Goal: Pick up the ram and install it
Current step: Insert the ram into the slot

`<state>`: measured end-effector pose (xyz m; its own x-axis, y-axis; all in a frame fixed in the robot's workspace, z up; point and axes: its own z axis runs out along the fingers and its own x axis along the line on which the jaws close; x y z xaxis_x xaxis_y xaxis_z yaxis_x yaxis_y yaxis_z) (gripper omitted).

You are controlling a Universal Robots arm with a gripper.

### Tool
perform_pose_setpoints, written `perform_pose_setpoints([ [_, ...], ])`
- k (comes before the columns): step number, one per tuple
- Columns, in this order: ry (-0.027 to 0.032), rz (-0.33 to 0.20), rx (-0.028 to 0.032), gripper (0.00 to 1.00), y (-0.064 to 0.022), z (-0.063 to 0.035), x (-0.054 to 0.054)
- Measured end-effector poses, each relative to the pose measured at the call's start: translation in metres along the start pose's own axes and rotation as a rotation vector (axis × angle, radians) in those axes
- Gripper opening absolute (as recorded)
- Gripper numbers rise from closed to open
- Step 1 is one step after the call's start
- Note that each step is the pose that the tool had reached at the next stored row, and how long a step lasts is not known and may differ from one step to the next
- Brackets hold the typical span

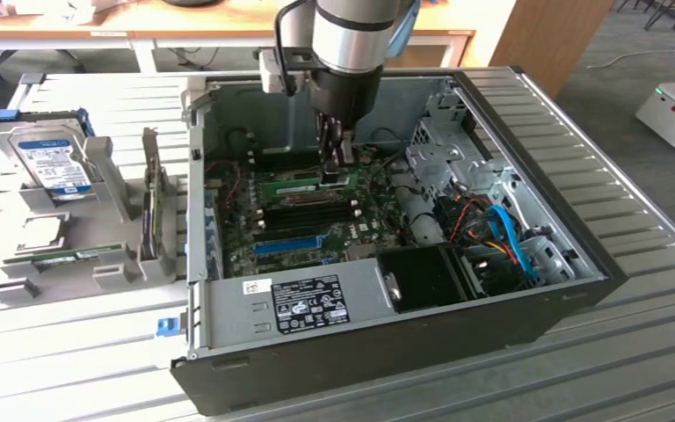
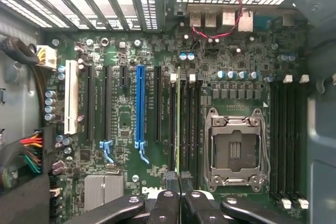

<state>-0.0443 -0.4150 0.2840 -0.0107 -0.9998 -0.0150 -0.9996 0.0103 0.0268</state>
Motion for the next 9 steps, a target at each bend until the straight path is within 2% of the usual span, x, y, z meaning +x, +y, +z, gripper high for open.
perform_pose_setpoints([
  [9,-0.0002,0.0,0.0014,0.12,-0.0004,0.0133,0.0],
])
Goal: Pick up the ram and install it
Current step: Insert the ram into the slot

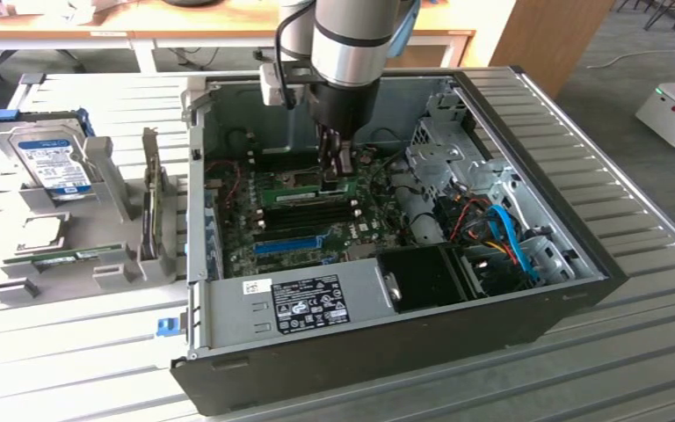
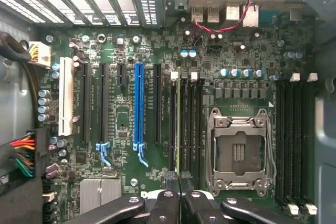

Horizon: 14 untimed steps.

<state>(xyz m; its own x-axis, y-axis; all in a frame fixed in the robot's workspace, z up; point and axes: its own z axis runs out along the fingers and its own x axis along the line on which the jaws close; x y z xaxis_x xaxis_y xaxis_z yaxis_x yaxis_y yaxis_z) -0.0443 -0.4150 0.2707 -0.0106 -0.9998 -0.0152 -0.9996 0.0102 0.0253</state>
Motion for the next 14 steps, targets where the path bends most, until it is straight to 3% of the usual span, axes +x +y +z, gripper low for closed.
perform_pose_setpoints([
  [10,0.0001,0.0,0.0011,0.12,-0.0003,0.0134,0.0],
  [14,0.0003,0.0,0.001,0.12,-0.0003,0.0141,0.0],
])
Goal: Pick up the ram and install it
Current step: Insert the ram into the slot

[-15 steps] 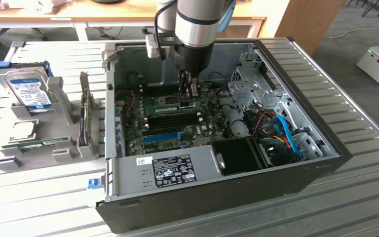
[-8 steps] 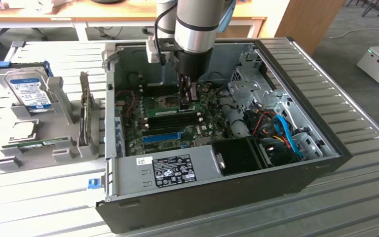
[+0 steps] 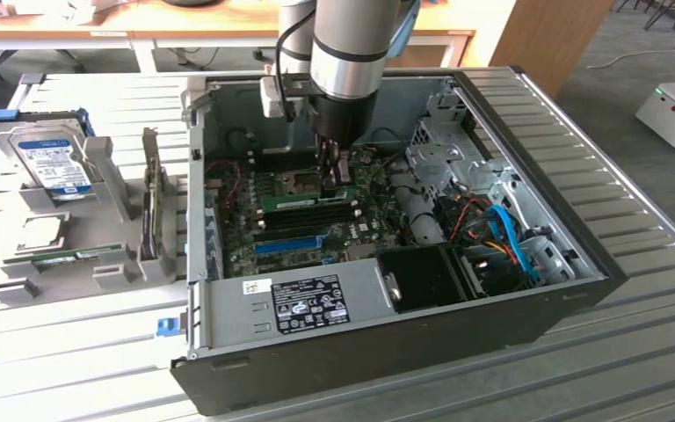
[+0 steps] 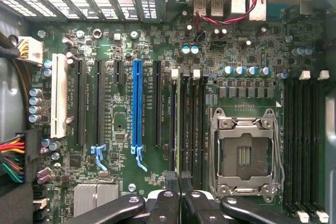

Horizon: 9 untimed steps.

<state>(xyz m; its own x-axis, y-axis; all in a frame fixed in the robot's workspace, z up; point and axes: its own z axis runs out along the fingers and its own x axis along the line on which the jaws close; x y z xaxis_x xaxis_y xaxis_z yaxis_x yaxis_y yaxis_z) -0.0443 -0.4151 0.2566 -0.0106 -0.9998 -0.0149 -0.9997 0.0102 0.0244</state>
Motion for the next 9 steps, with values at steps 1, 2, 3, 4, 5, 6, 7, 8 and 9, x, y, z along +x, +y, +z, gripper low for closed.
perform_pose_setpoints([
  [1,0.0,0.0,0.0,0.12,0.0,0.0,0.0],
  [2,-0.0001,0.0,0.0,0.12,0.0,0.0,0.0],
  [3,-0.0001,0.0,0.0001,0.12,0.0,0.0001,0.0],
  [4,-0.0001,0.0,0.0001,0.12,0.0,0.0001,0.0],
  [5,-0.0001,0.001,0.0001,0.12,-0.0001,0.0001,0.0],
  [6,-0.0002,0.003,0.0001,0.12,-0.0001,0.0001,0.0],
  [7,-0.0003,0.005,0.0002,0.12,-0.0002,0.0002,0.0],
  [8,-0.0003,0.007,0.0002,0.12,-0.0003,0.0003,0.0],
  [9,-0.0003,0.01,0.0002,0.12,-0.0004,0.0003,0.0],
])
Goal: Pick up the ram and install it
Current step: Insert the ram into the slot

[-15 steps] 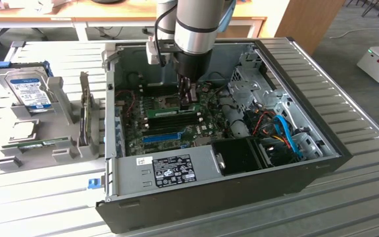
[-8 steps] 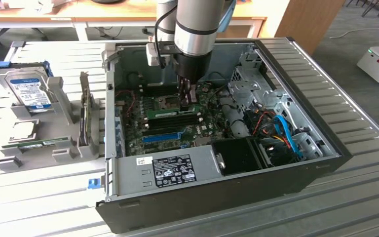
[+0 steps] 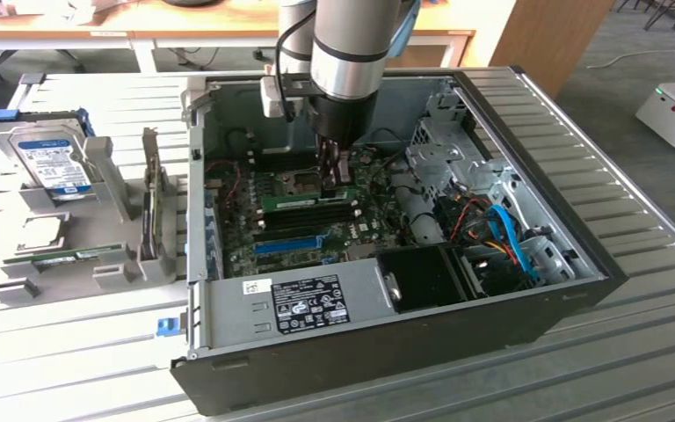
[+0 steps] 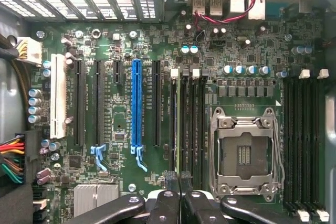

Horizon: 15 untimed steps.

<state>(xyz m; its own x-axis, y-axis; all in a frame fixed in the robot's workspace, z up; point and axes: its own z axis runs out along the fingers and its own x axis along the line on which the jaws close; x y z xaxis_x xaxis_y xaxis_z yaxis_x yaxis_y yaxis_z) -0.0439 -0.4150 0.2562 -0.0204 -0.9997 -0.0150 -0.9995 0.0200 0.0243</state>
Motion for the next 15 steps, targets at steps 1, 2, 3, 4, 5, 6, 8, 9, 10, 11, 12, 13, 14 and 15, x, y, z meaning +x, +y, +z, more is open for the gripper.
perform_pose_setpoints([
  [1,-0.0001,0.003,0.0001,0.12,-0.0001,0.0001,0.0],
  [2,-0.0001,0.006,0.0001,0.12,-0.0002,0.0001,0.0],
  [3,-0.0001,0.006,0.0001,0.12,-0.0002,0.0001,0.0],
  [4,-0.0001,0.006,0.0001,0.12,-0.0002,0.0001,0.0],
  [5,-0.0001,0.006,0.0001,0.12,-0.0002,0.0001,0.0],
  [6,-0.0002,0.006,0.0001,0.12,-0.0002,0.0001,0.0],
  [8,-0.0002,0.006,0.0001,0.12,-0.0008,0.0001,0.0],
  [9,-0.0003,0.007,0.0001,0.12,-0.0013,0.0001,0.0],
  [10,-0.0003,0.007,0.0002,0.12,-0.0018,0.0001,0.0001],
  [11,-0.0003,0.008,0.0001,0.12,-0.0023,0.0001,0.0001],
  [12,-0.0002,0.008,0.0001,0.12,-0.0026,0.0001,0.0001],
  [13,-0.0003,0.008,0.0001,0.12,-0.0026,0.0001,0.0001],
  [14,-0.0002,0.008,0.0001,0.12,-0.0026,0.0001,0.0001],
  [15,-0.0003,0.008,0.0001,0.12,-0.0026,0.0001,0.0001],
])
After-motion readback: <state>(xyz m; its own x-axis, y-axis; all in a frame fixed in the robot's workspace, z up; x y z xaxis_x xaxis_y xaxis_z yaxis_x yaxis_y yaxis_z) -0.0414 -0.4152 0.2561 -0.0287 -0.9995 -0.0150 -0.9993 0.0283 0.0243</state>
